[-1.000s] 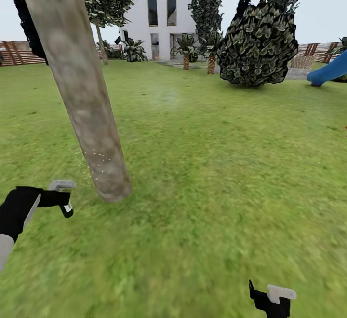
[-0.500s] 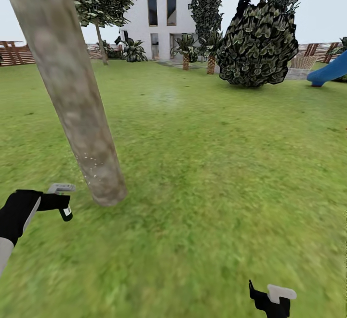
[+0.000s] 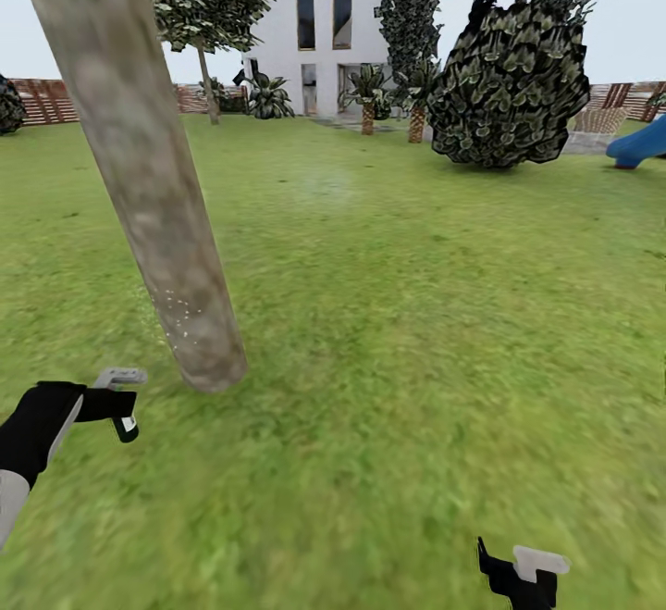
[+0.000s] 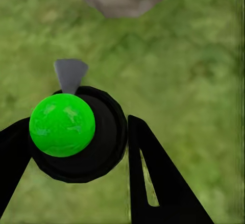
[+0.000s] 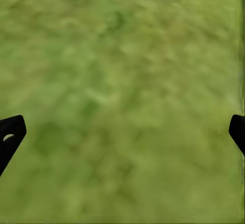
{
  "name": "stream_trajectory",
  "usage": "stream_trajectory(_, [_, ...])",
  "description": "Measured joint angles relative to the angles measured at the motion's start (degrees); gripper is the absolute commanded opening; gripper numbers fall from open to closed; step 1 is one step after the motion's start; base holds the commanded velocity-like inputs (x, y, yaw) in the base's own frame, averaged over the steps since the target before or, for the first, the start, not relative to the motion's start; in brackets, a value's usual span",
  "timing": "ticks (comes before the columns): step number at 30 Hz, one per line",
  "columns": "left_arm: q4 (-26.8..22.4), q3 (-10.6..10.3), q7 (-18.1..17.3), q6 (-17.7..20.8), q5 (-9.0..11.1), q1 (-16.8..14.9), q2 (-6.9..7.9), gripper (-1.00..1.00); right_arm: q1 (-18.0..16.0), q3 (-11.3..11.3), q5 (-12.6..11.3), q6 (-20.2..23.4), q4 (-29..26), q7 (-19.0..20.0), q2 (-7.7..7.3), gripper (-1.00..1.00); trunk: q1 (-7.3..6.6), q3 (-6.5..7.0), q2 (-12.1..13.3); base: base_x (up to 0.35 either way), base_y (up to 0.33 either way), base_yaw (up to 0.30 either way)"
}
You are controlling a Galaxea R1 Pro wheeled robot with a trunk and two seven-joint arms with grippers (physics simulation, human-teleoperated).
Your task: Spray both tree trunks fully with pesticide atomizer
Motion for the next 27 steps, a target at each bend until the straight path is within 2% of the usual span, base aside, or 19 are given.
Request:
stream_trajectory(3, [0.0, 0.0, 0.0, 0.0, -0.2, 0.0, -0.45, -1.0, 0.0, 0.0, 0.0, 0.0, 0.0, 0.0, 0.0, 1.0, 0.0, 0.0, 0.0, 0.038, -0.267, 0.0])
stream_trajectory(11, [0.2, 0.1, 0.0, 0.1, -0.4, 0.0, -0.49, -1.0, 0.0, 0.0, 0.0, 0.0, 0.0, 0.0, 0.0, 1.0, -0.03, 0.0, 0.0, 0.206, -0.195, 0.0])
stream_trajectory(14, [2.7, 0.1, 0.0, -0.1, -0.3, 0.0, -0.49, -1.0, 0.0, 0.0, 0.0, 0.0, 0.0, 0.0, 0.0, 1.0, 0.0, 0.0, 0.0, 0.028, -0.259, 0.024])
stream_trajectory(18, [3.8, 0.1, 0.3, -0.1, -0.3, 0.0, -0.79, -1.0, 0.0, 0.0, 0.0, 0.0, 0.0, 0.0, 0.01, 1.0, 0.0, 0.0, 0.0, 0.002, -0.269, 0.209])
stream_trajectory(21, [4.9, 0.1, 2.7, -0.2, -0.3, 0.0, -0.82, -1.0, 0.0, 0.0, 0.0, 0.0, 0.0, 0.0, 0.08, 1.0, 0.0, 0.0, 0.0, 0.0, -0.27, 0.273])
stream_trajectory(25, [6.4, 0.1, 3.2, -0.4, -0.3, 0.0, -0.79, -1.0, 0.0, 0.0, 0.0, 0.0, 0.0, 0.0, 0.05, 1.0, 0.0, 0.0, 0.0, 0.0, -0.27, 0.178])
stream_trajectory(26, [7.4, 0.2, 3.2, -1.1, -0.3, 0.0, -0.77, -1.0, 0.0, 0.0, -0.1, 0.0, 0.0, 0.0, 0.03, 1.0, 0.0, 0.0, 0.0, 0.0, -0.27, 0.034])
stream_trajectory(27, [8.4, 0.1, 3.2, -3.4, -0.2, 0.0, -0.76, -1.0, 0.0, 0.0, -0.1, 0.0, 0.0, -0.1, 0.0, 1.0, 0.0, 0.0, 0.0, 0.0, -0.27, 0.022])
